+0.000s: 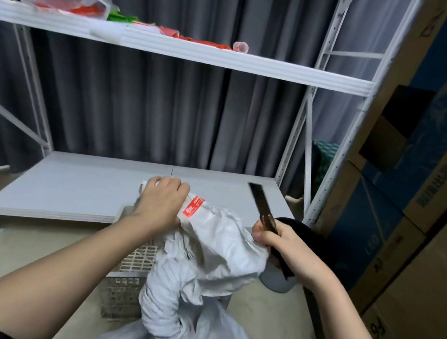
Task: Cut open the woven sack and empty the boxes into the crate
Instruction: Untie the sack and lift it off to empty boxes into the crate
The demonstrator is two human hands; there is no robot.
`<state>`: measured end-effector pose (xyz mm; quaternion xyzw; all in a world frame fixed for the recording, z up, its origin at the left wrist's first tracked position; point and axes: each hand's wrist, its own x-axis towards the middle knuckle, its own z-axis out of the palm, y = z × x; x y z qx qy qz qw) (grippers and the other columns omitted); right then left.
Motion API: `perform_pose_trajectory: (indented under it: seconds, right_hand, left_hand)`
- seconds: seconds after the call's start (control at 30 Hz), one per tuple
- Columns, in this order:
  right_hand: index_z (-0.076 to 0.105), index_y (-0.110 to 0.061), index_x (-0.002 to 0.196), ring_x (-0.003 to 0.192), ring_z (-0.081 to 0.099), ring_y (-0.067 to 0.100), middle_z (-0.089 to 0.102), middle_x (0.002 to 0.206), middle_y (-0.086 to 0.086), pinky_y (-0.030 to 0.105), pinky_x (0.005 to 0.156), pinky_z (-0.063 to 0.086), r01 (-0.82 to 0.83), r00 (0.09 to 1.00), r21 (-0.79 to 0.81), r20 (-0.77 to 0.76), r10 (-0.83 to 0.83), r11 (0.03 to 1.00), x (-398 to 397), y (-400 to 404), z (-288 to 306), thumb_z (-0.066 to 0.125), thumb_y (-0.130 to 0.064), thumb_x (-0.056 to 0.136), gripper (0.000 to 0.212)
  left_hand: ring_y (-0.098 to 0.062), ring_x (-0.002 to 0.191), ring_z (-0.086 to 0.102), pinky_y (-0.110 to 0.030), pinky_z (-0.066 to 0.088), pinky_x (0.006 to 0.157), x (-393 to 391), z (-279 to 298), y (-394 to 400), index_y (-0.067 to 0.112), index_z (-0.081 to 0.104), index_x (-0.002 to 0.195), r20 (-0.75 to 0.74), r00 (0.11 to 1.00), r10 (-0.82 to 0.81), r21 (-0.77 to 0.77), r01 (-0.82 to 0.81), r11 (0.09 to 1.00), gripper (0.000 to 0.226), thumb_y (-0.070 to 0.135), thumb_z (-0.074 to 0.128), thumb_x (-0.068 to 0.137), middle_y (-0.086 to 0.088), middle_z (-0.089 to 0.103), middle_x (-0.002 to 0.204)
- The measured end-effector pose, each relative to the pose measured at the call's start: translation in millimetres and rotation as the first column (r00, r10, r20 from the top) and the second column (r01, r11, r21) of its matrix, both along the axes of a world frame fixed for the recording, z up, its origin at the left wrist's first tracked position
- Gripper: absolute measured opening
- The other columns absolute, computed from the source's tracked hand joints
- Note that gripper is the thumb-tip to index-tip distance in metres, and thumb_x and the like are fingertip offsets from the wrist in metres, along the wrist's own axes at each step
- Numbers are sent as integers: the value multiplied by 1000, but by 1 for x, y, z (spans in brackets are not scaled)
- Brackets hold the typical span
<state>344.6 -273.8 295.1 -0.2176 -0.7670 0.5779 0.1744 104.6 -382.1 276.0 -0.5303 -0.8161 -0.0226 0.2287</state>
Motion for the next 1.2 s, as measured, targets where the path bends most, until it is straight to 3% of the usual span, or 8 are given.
perform_pose_trajectory:
  seconds: [0.1,0.27,0.53,0.67,0.77,0.9,1.07,1.2]
  right_hand:
    - [50,-12,76,42,33,3,40,55,-5,14,41,22,151,987,7,62,-151,989,-1,5,-4,57,-7,89,16]
    - [65,-17,77,61,50,3,63,73,-9,17,59,38,495,866,111,-150,-478,862,-23,8,-10,60,-14,85,10]
    - [58,-25,120,106,56,4,59,112,-7,19,90,46,30,989,422,120,-89,906,-56,18,-2,66,-1,77,50]
    - [58,-9,86,50,51,2,51,63,-1,12,49,40,222,975,112,-16,-221,969,-58,11,-7,66,-2,83,11]
    - [56,-5,83,54,48,12,50,63,5,19,49,38,390,918,-16,-76,-390,921,-56,12,-21,67,-4,81,11]
    - [53,-2,76,50,43,6,51,63,5,16,44,34,541,830,-23,-145,-538,841,-58,-3,-38,65,-3,80,13]
    - [42,-19,65,48,35,3,44,52,-7,26,53,33,573,817,169,-188,-545,802,-61,-23,-47,67,-15,76,28]
    - [41,-23,66,54,39,8,53,52,-13,31,55,34,500,866,234,-157,-475,834,-58,-29,-55,72,-26,73,31]
  left_hand:
    - [-27,74,60,-34,46,66,-11,-4,-5,13,60,81,-190,979,-76,191,112,975,43,10,82,44,-6,59,81]
    - [-27,100,47,-39,36,80,-13,-9,-13,14,53,98,-468,846,-257,361,448,818,32,-2,49,70,-9,46,109]
    - [-21,84,41,-35,33,79,-2,-2,-18,23,50,104,-505,784,-361,412,586,698,46,-2,38,67,-4,38,101]
    - [-21,86,49,-32,30,80,-3,-4,-16,19,44,120,-245,908,-341,369,413,833,58,24,62,65,-2,46,100]
    - [-20,103,56,-30,30,93,7,3,-23,17,37,125,172,894,-414,287,356,889,71,48,51,63,-1,56,109]
    - [-22,101,57,-37,42,93,16,16,-15,22,52,99,831,498,-249,271,29,962,53,64,36,70,1,63,101]
    - [-24,72,55,-30,40,69,11,17,7,14,56,61,833,552,22,59,-128,990,56,56,37,93,-4,60,70]
    - [-16,50,41,-24,33,51,9,13,5,13,49,61,950,298,-96,133,-106,985,35,32,53,90,-7,46,59]
